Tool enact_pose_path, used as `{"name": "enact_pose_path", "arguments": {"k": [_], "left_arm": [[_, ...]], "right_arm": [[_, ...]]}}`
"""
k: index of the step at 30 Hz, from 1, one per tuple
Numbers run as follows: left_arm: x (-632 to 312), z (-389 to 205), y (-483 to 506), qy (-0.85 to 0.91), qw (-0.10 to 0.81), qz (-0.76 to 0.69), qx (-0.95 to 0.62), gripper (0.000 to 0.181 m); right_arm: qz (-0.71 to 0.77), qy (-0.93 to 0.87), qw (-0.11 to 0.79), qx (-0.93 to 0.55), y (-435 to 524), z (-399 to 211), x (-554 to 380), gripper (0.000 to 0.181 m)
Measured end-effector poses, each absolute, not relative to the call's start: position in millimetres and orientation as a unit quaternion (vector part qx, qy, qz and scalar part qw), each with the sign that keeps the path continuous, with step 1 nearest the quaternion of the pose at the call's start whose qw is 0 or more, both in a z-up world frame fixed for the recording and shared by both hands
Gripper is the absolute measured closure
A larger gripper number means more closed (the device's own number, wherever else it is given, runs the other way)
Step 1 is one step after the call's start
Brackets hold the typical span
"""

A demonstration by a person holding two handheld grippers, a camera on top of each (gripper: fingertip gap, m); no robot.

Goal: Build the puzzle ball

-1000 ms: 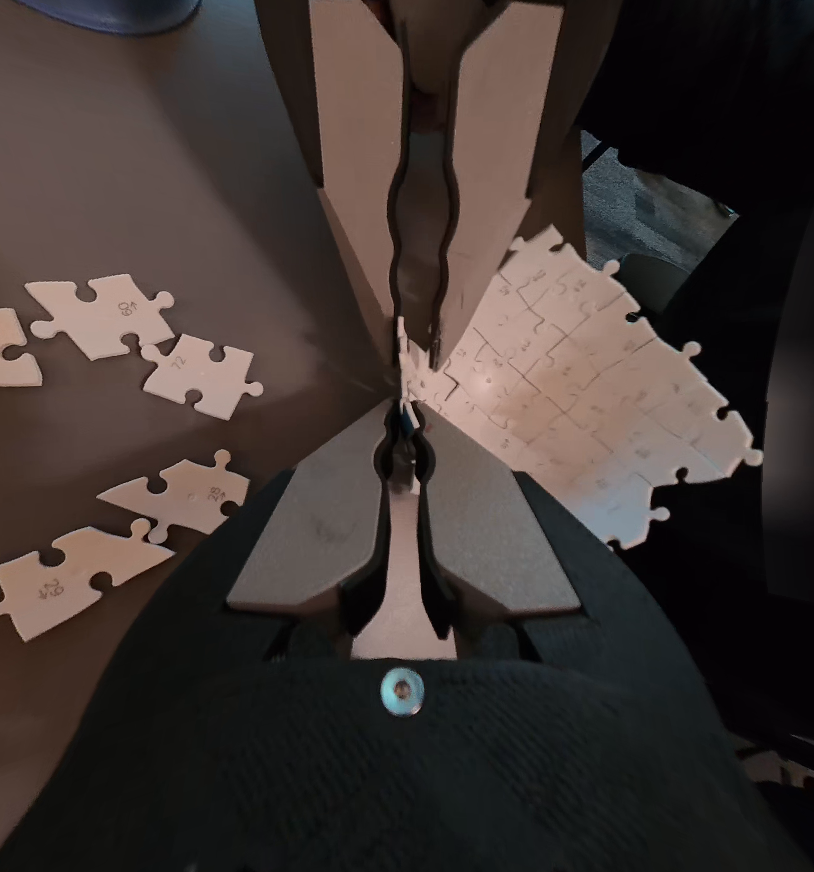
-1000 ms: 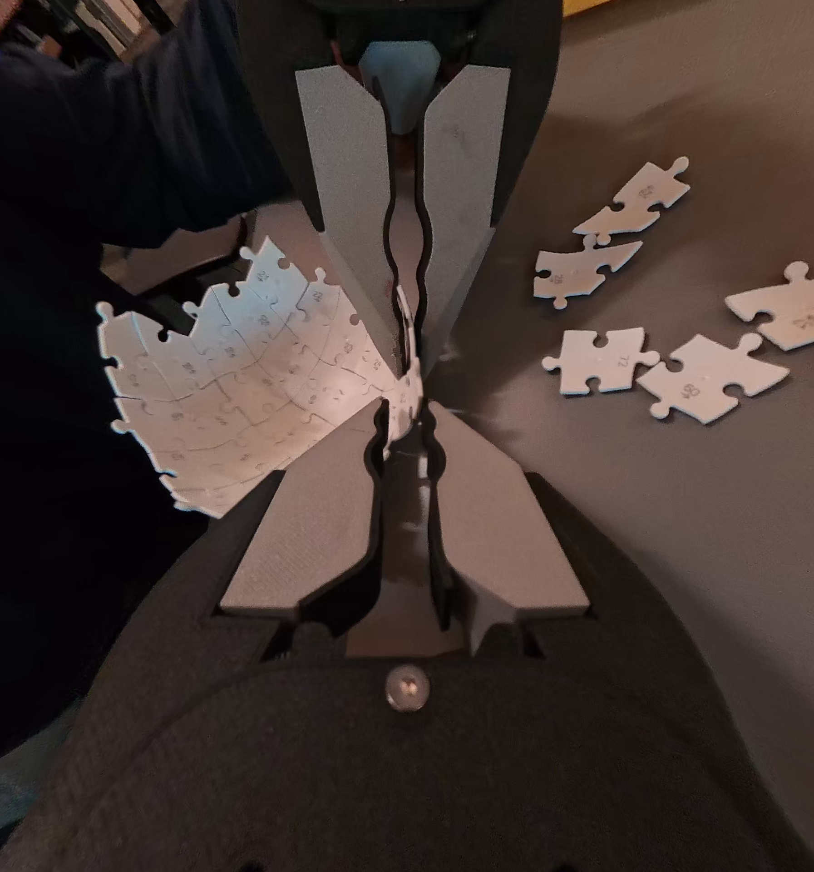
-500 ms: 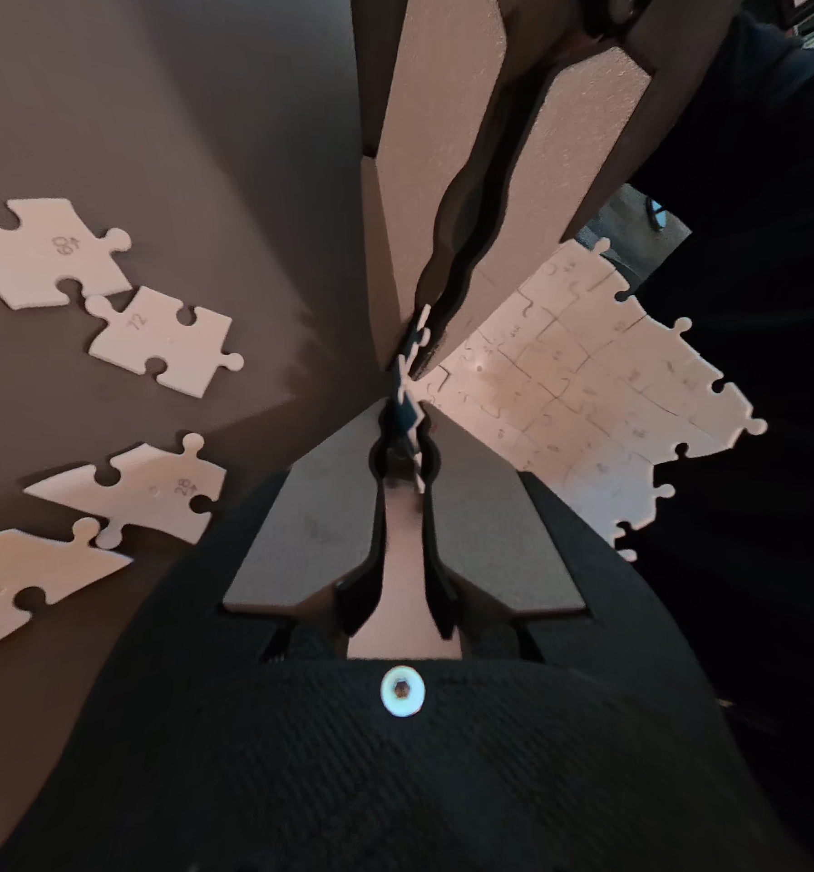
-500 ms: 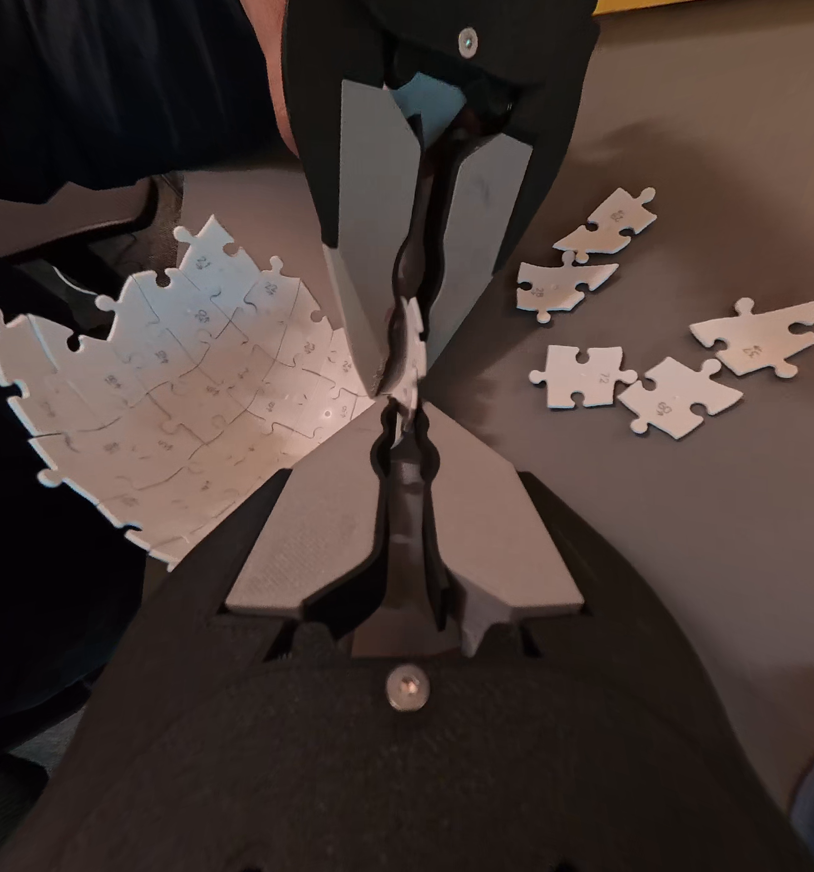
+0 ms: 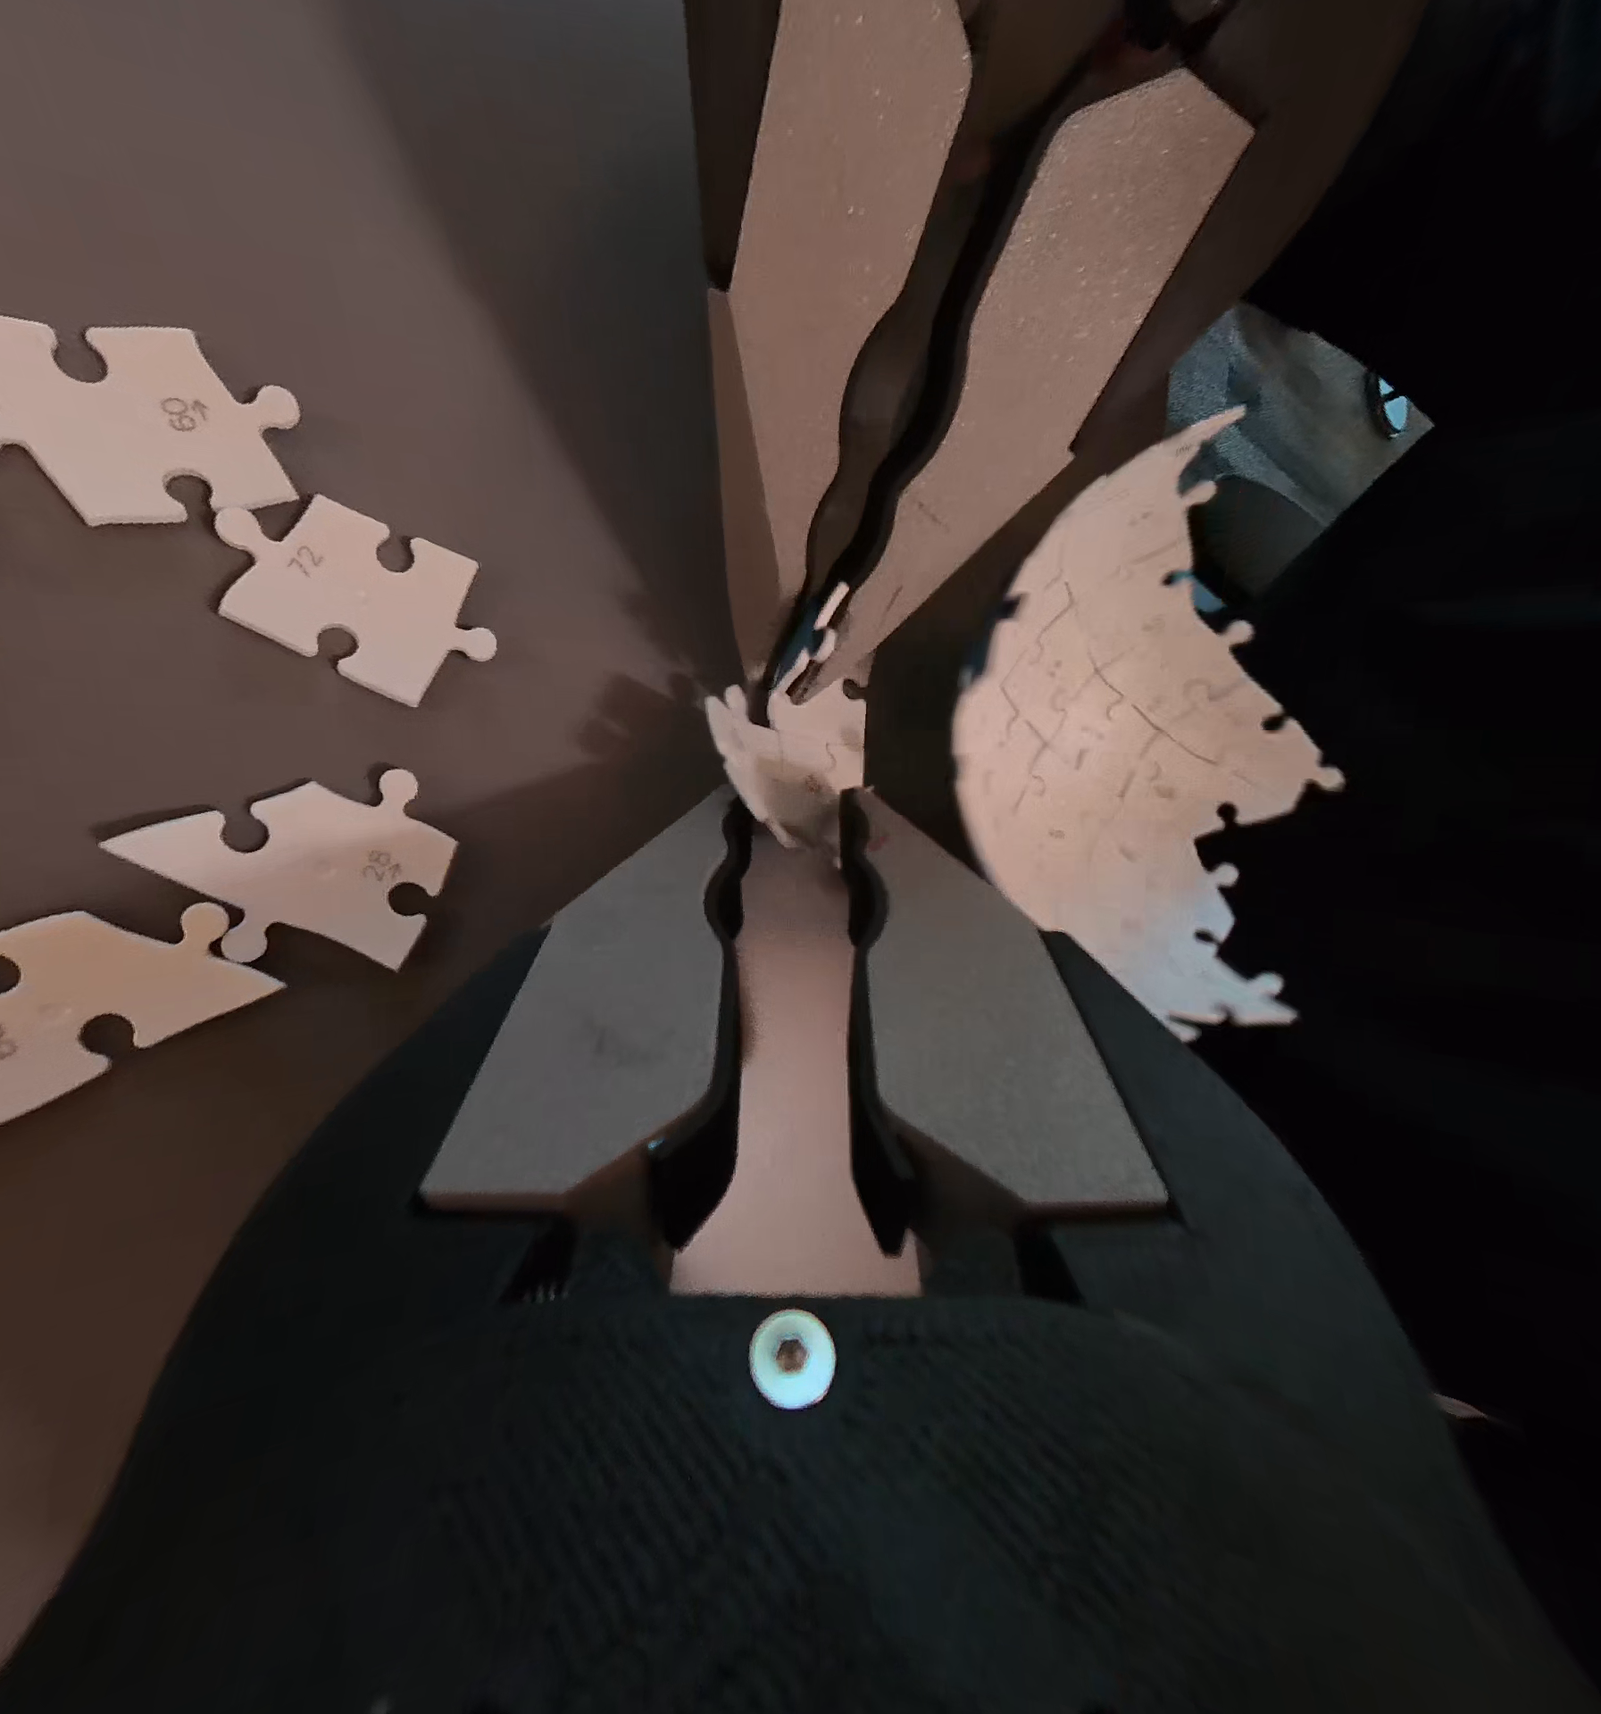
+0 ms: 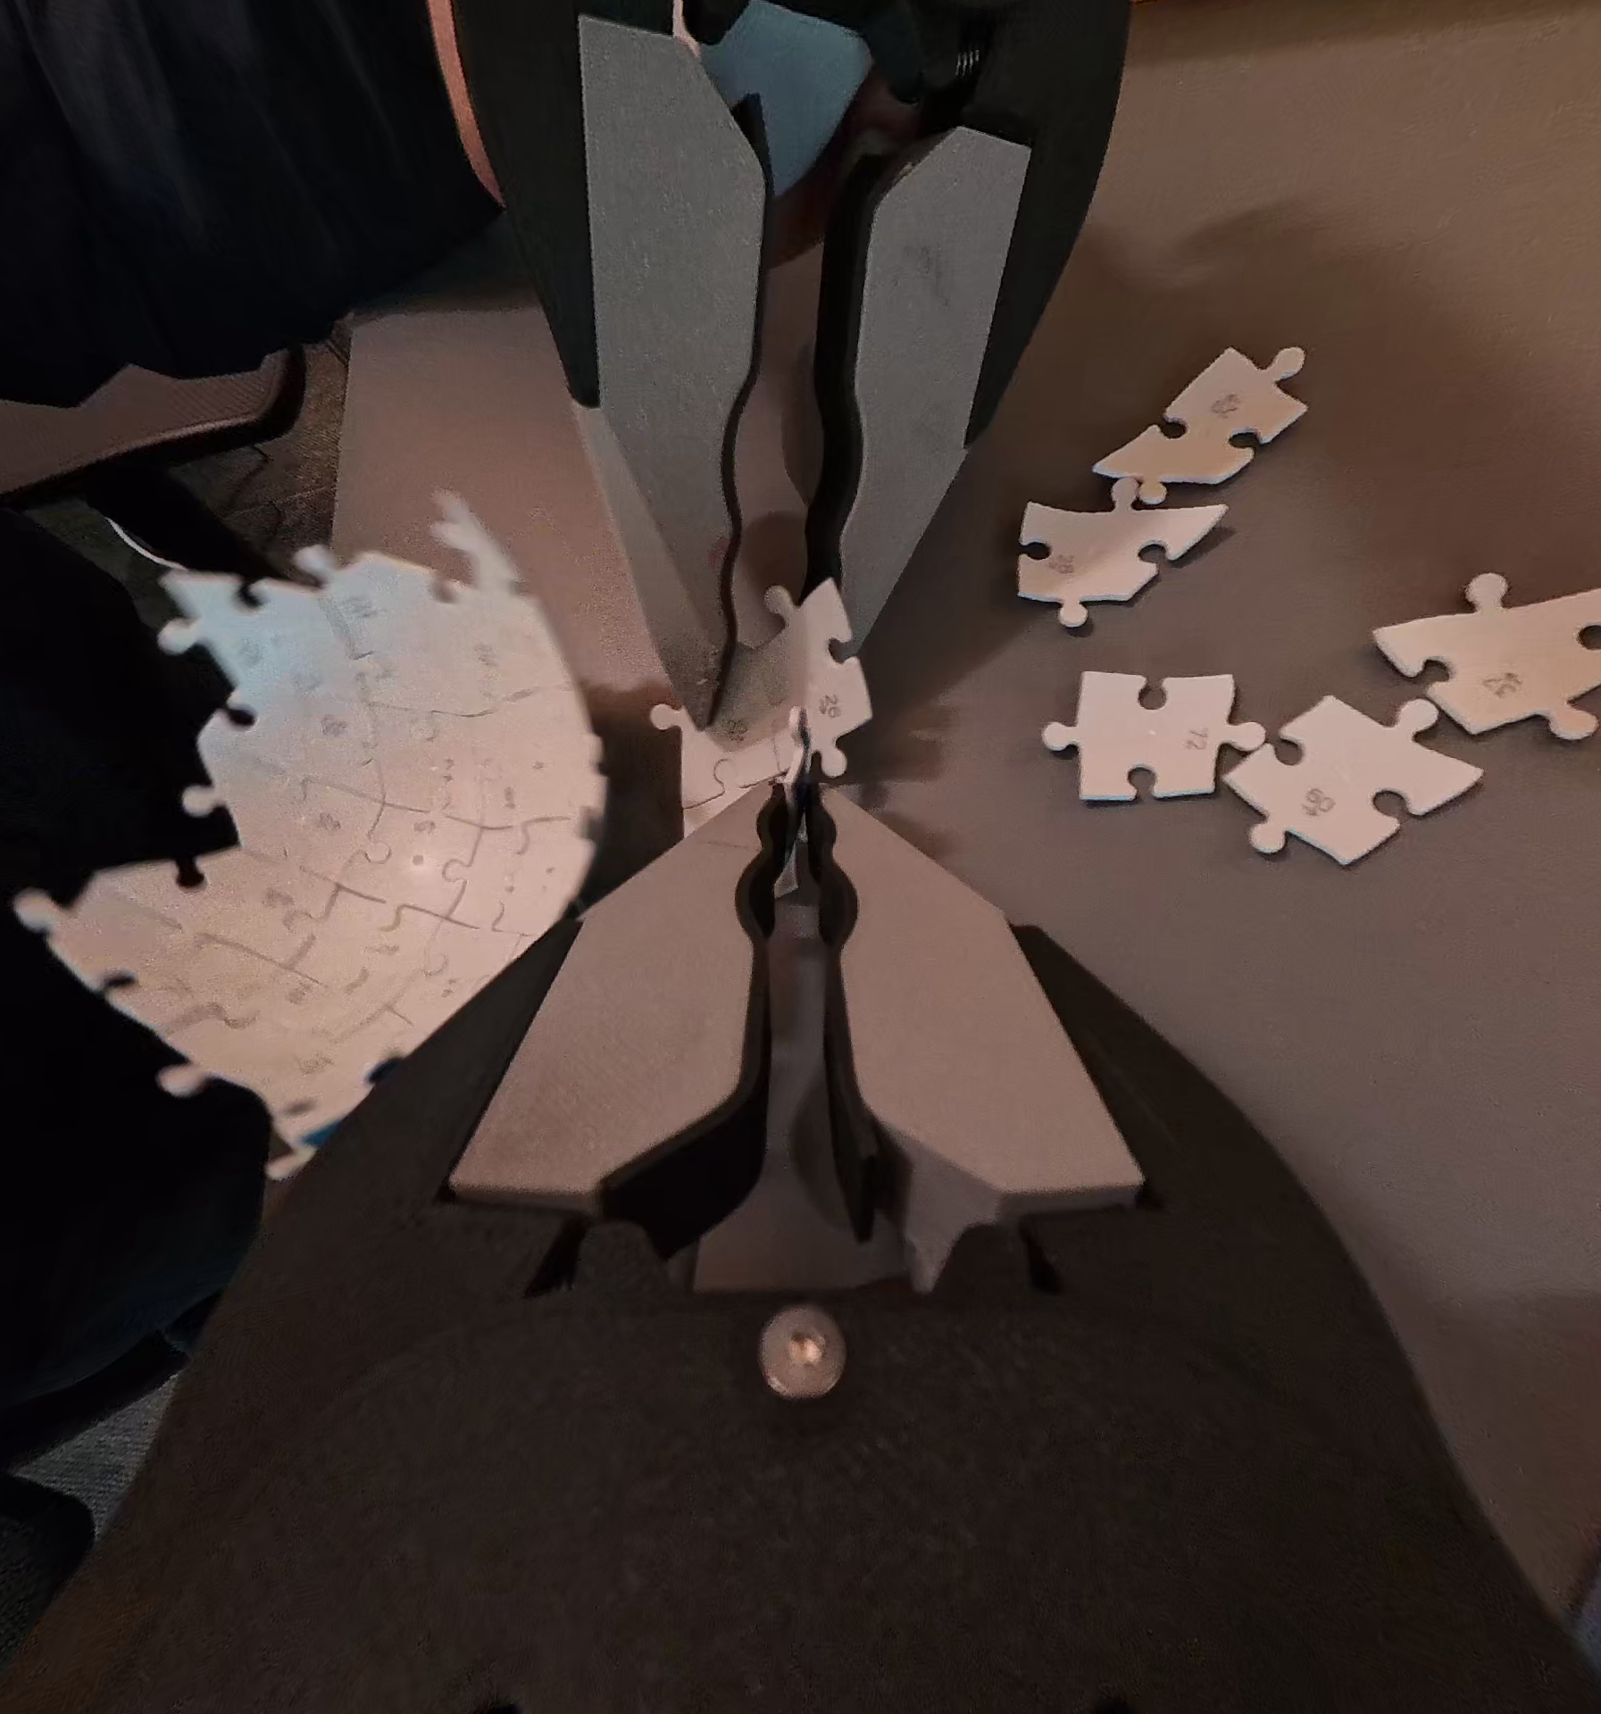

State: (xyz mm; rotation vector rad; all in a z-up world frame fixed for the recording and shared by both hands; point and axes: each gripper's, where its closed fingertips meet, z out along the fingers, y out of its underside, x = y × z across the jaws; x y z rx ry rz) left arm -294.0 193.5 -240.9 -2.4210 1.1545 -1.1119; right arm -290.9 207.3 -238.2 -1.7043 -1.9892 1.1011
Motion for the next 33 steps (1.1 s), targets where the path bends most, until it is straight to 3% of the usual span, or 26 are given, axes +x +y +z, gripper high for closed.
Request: {"name": "enact_pose_path", "arguments": {"k": [12,17,28,31,33], "left_arm": [[-290,-243,201,0.38,0.126,-0.396,-0.826,0.175],[-285,-233,223,0.367,0.191,-0.383,-0.826,0.181],[-257,-243,239,0.32,0.135,-0.429,-0.834,0.176],[-257,-243,241,0.318,0.136,-0.429,-0.834,0.177],[-257,-243,242,0.317,0.129,-0.427,-0.837,0.176]], "right_arm": [[0.412,-0.672,0.129,-0.602,211,-239,-289,0.178],[0.44,-0.639,0.137,-0.616,224,-232,-288,0.179],[0.464,-0.574,0.056,-0.672,242,-239,-257,0.159],[0.452,-0.576,0.08,-0.676,253,-238,-252,0.176],[0.444,-0.581,0.086,-0.676,256,-240,-252,0.177]]}}
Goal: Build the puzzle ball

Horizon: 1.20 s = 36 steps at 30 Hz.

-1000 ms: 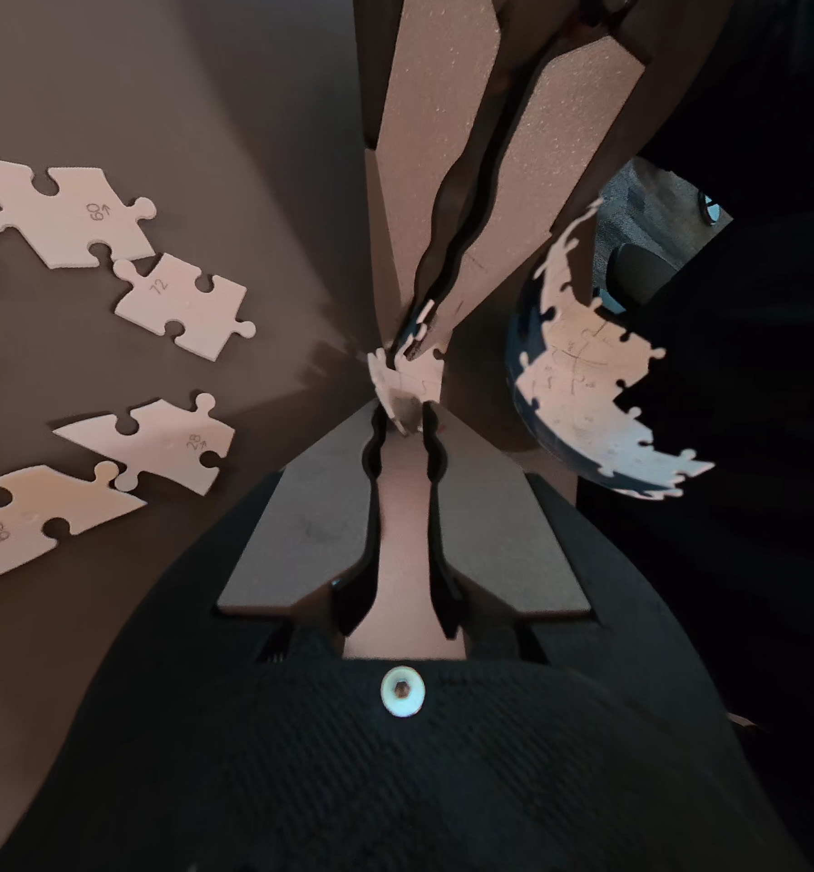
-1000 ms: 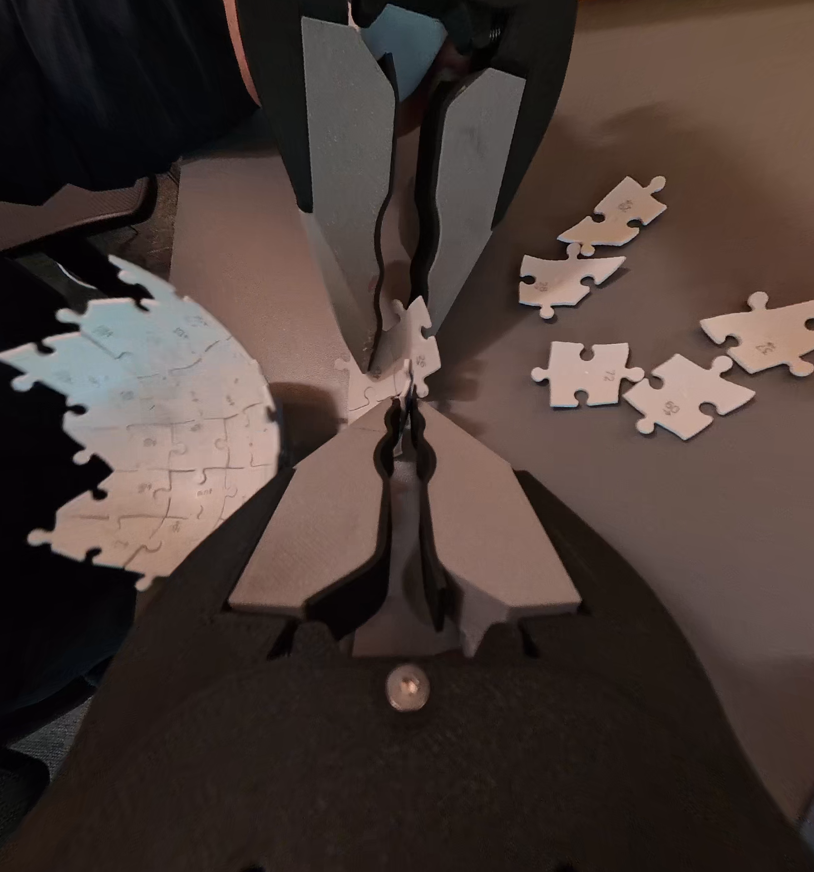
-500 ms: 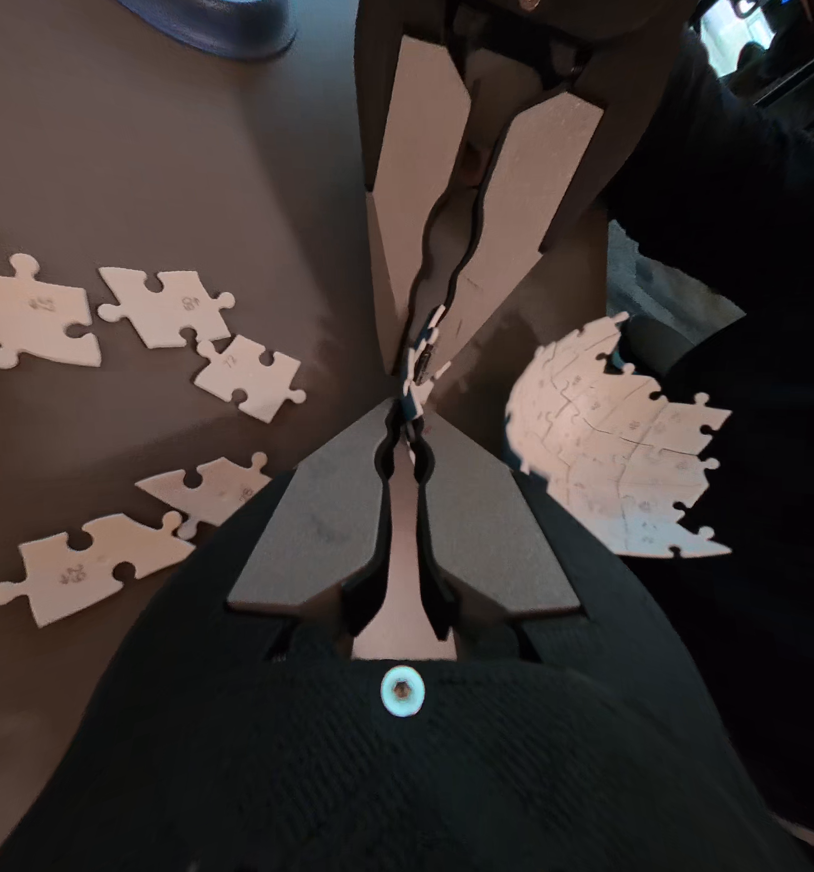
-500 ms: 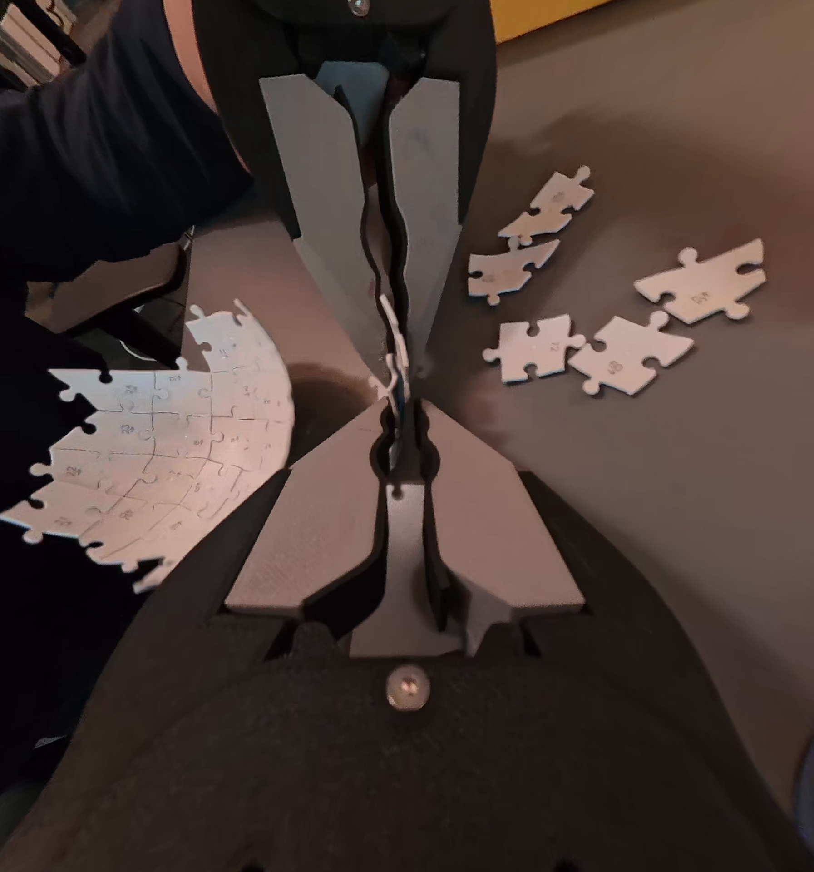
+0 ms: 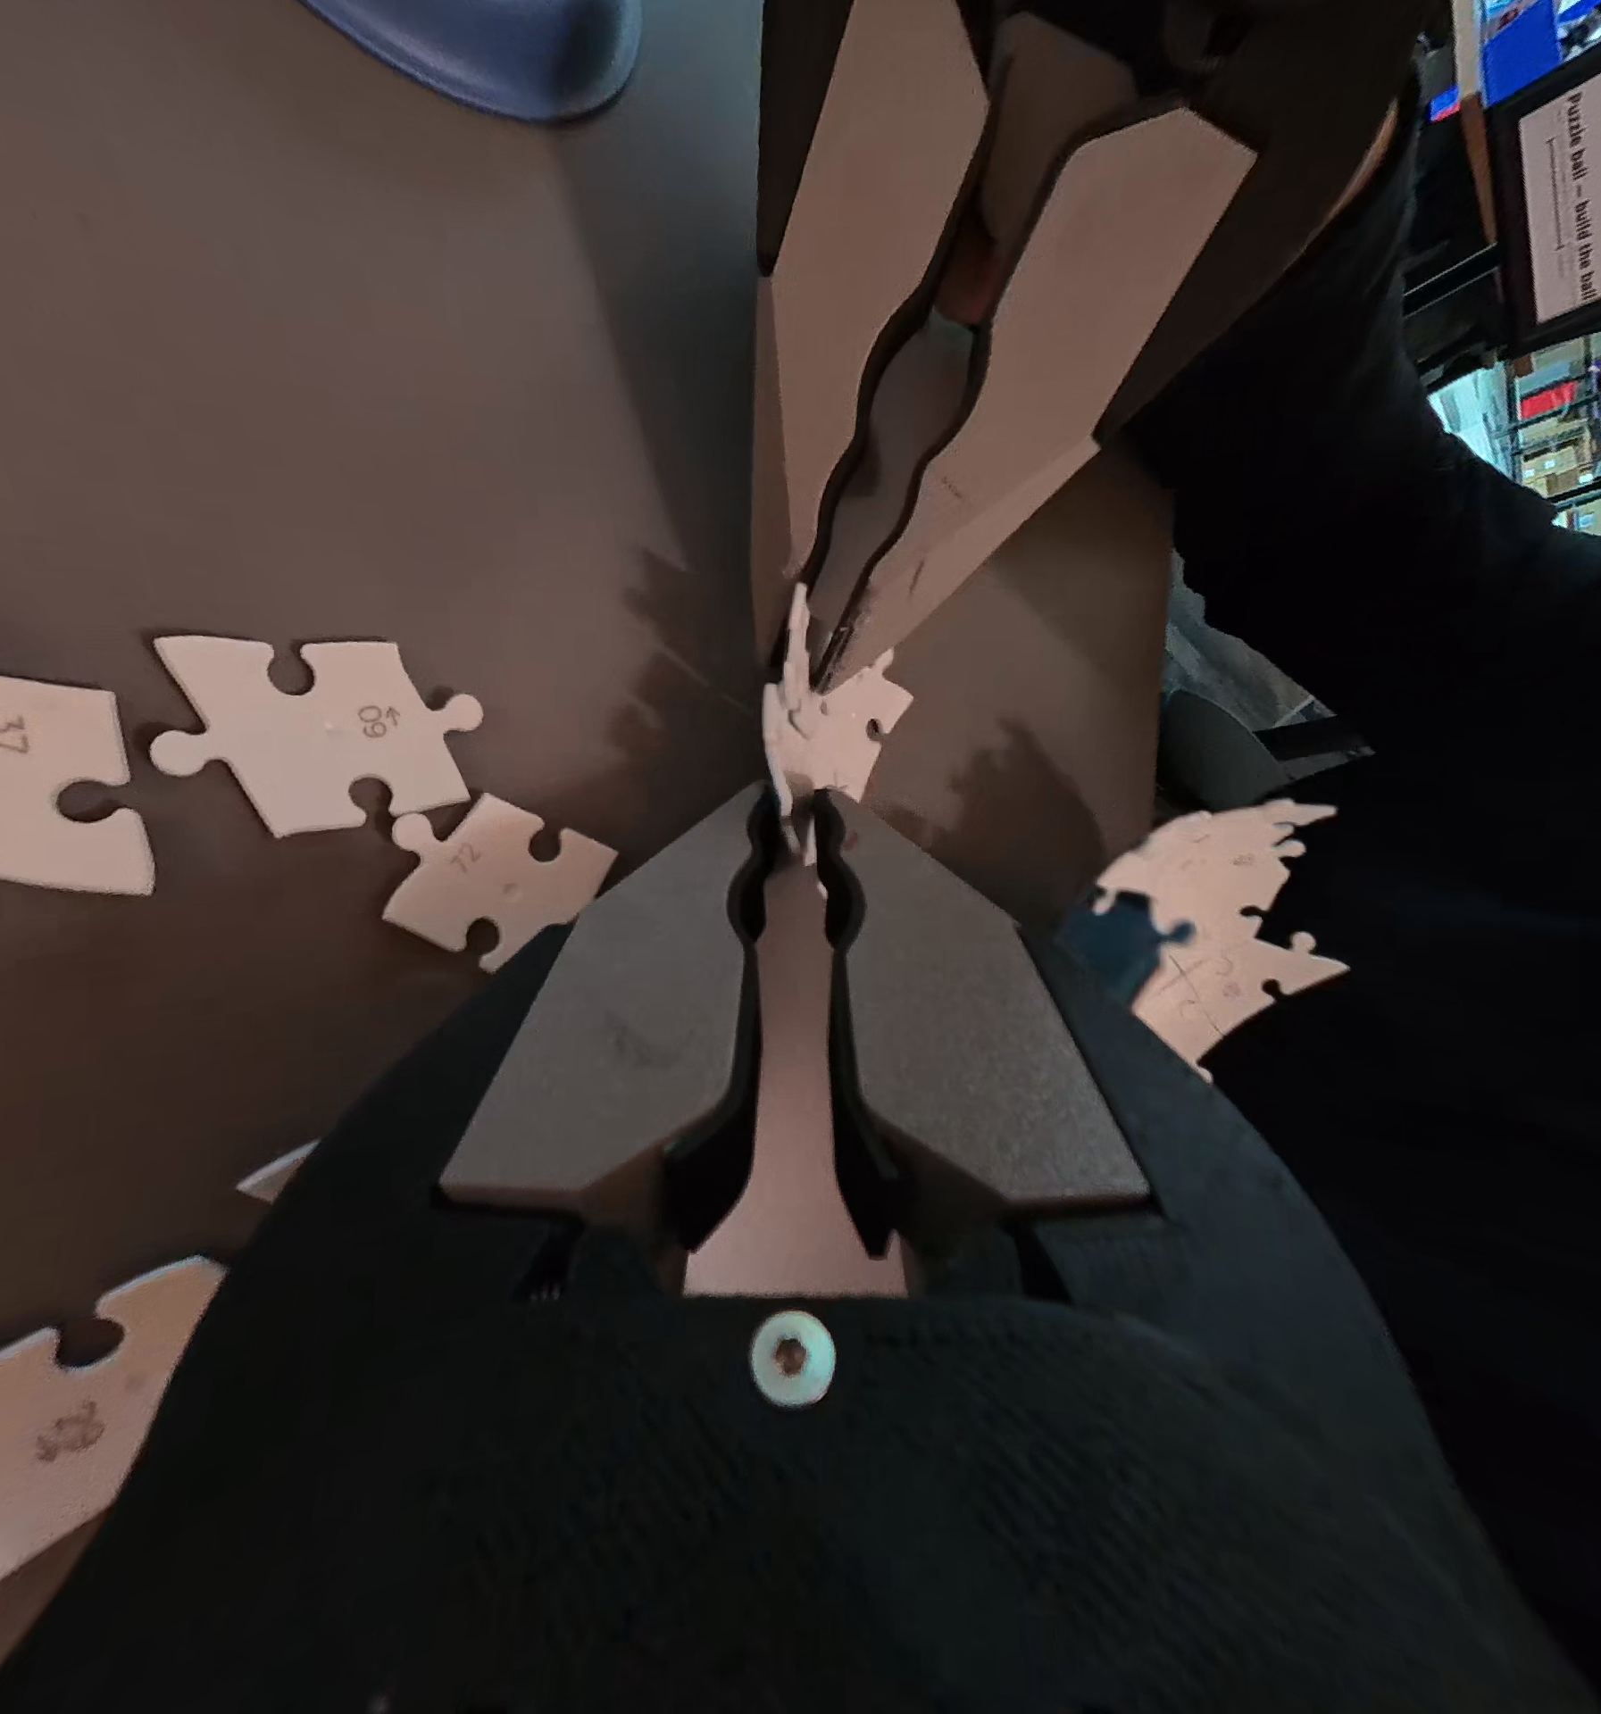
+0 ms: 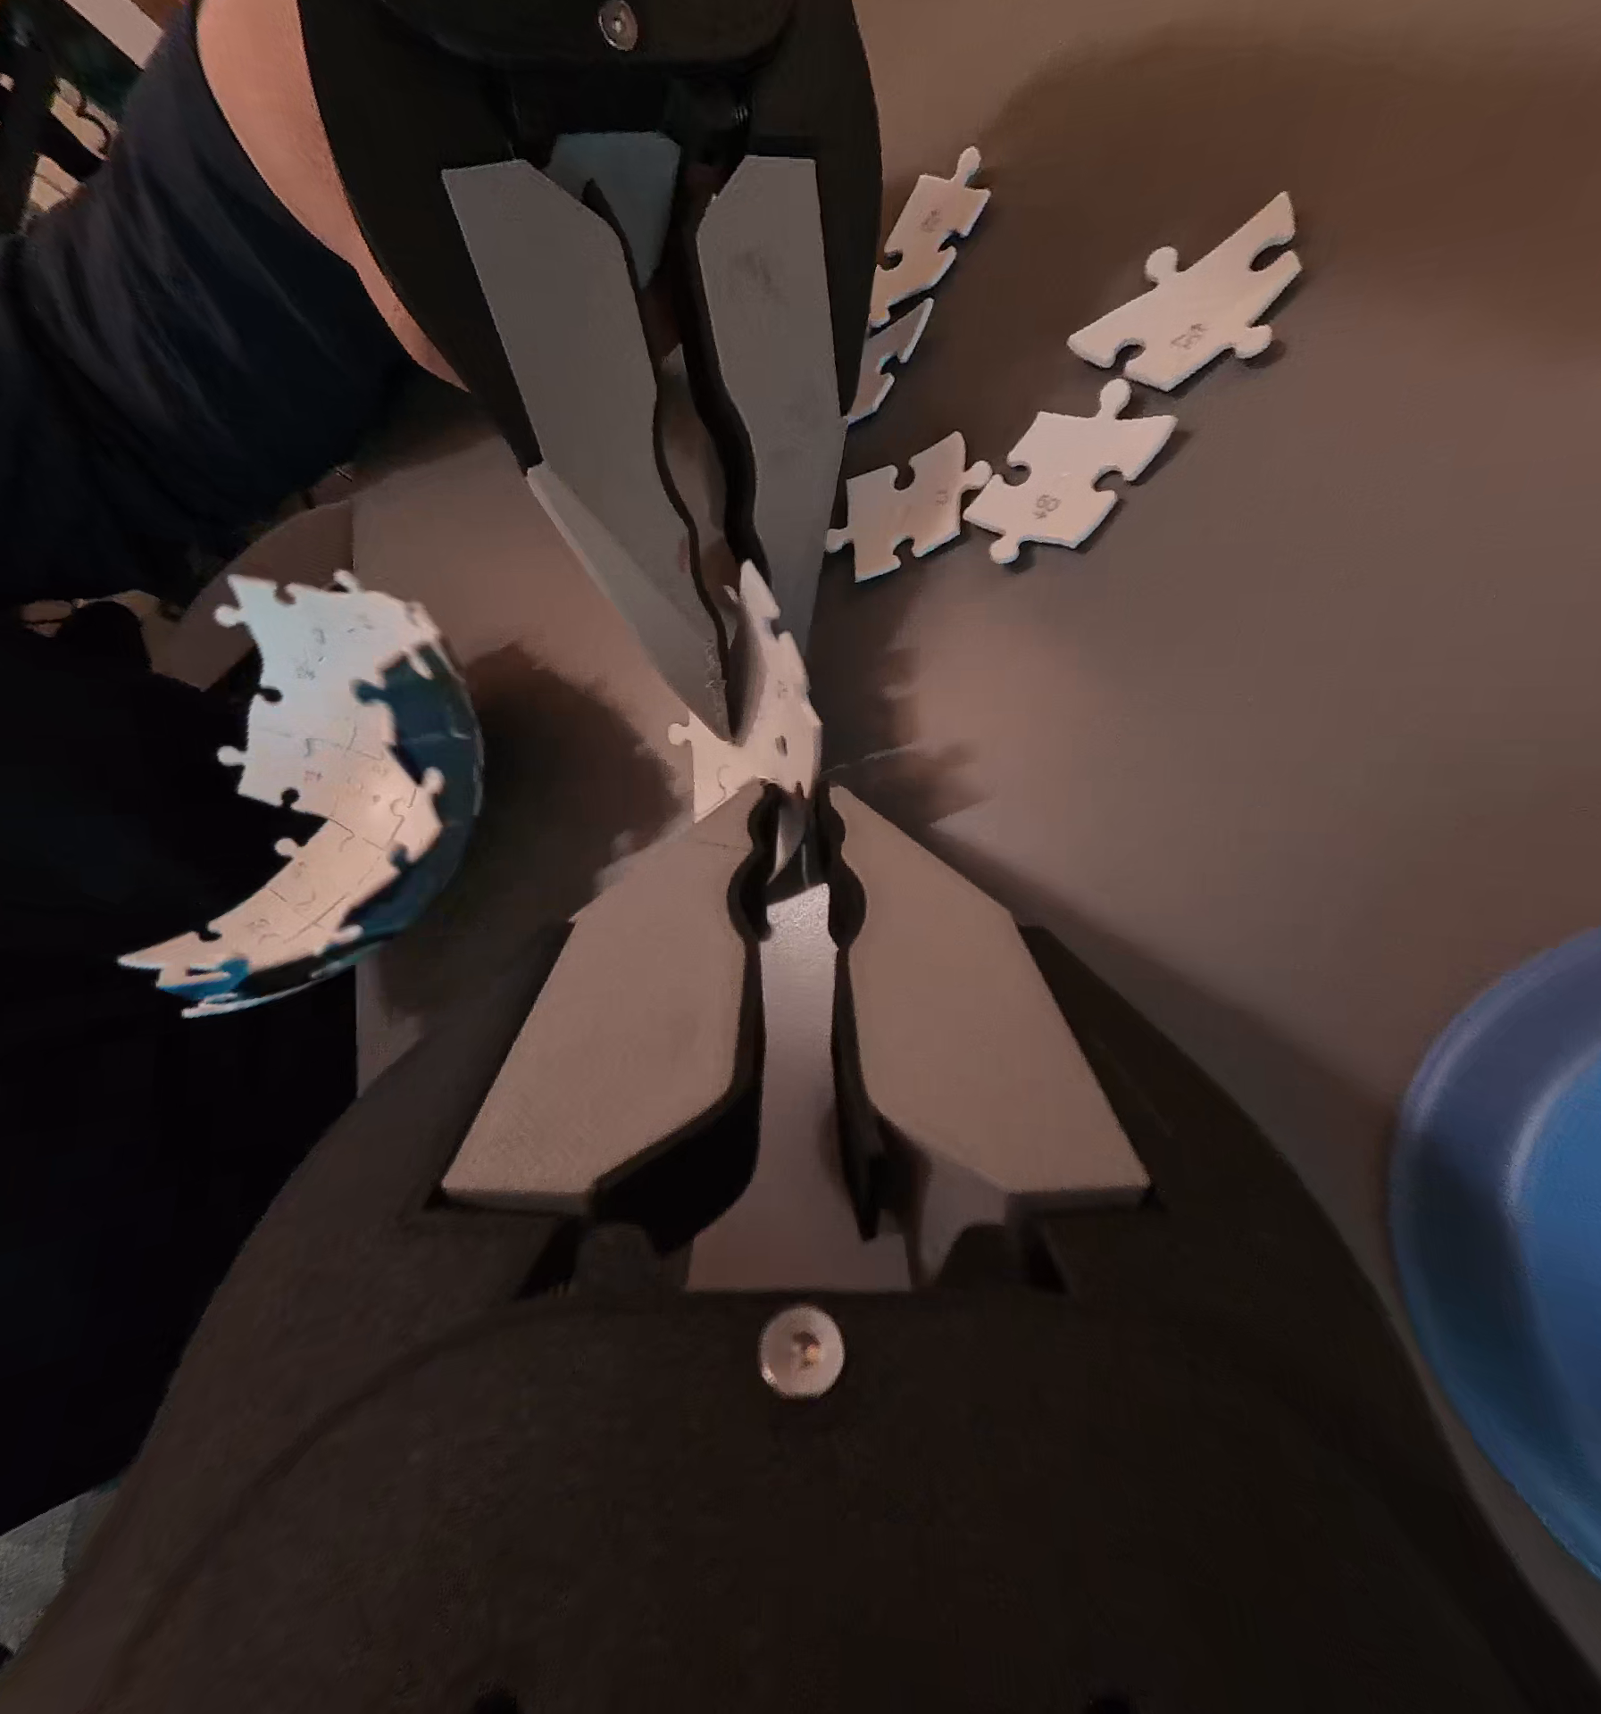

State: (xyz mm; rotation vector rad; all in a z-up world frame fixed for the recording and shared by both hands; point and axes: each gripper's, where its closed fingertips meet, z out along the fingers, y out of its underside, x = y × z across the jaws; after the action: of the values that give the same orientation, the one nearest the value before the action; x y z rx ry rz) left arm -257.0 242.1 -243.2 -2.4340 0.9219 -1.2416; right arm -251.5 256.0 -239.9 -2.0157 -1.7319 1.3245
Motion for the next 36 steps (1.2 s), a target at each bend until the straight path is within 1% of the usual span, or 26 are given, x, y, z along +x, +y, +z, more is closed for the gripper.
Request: {"name": "enact_pose_path", "arguments": {"k": [3,7,13,19,23,26,29,33,36], "left_arm": [[-256,-243,249,0.318,0.119,-0.419,-0.842,0.175],[-253,-243,255,0.332,0.123,-0.408,-0.841,0.177],[-255,-237,260,0.332,0.181,-0.4,-0.835,0.18],[-256,-233,258,0.362,0.242,-0.385,-0.814,0.18],[-257,-231,257,0.379,0.261,-0.382,-0.802,0.18],[-259,-231,257,0.383,0.269,-0.373,-0.801,0.18],[-260,-231,256,0.377,0.275,-0.379,-0.799,0.18],[-261,-231,257,0.364,0.274,-0.383,-0.804,0.18],[-262,-230,258,0.362,0.279,-0.376,-0.806,0.18]], "right_arm": [[0.44,-0.589,0.088,-0.672,256,-241,-254,0.179],[0.426,-0.598,0.114,-0.669,258,-239,-252,0.181],[0.455,-0.548,0.123,-0.691,263,-234,-253,0.181],[0.475,-0.545,0.123,-0.68,263,-231,-254,0.181],[0.475,-0.556,0.137,-0.668,263,-229,-256,0.177],[0.476,-0.558,0.14,-0.665,262,-228,-255,0.181],[0.484,-0.549,0.136,-0.667,261,-227,-256,0.181],[0.46,-0.561,0.165,-0.668,262,-227,-258,0.181],[0.448,-0.552,0.179,-0.68,265,-228,-259,0.176]]}}
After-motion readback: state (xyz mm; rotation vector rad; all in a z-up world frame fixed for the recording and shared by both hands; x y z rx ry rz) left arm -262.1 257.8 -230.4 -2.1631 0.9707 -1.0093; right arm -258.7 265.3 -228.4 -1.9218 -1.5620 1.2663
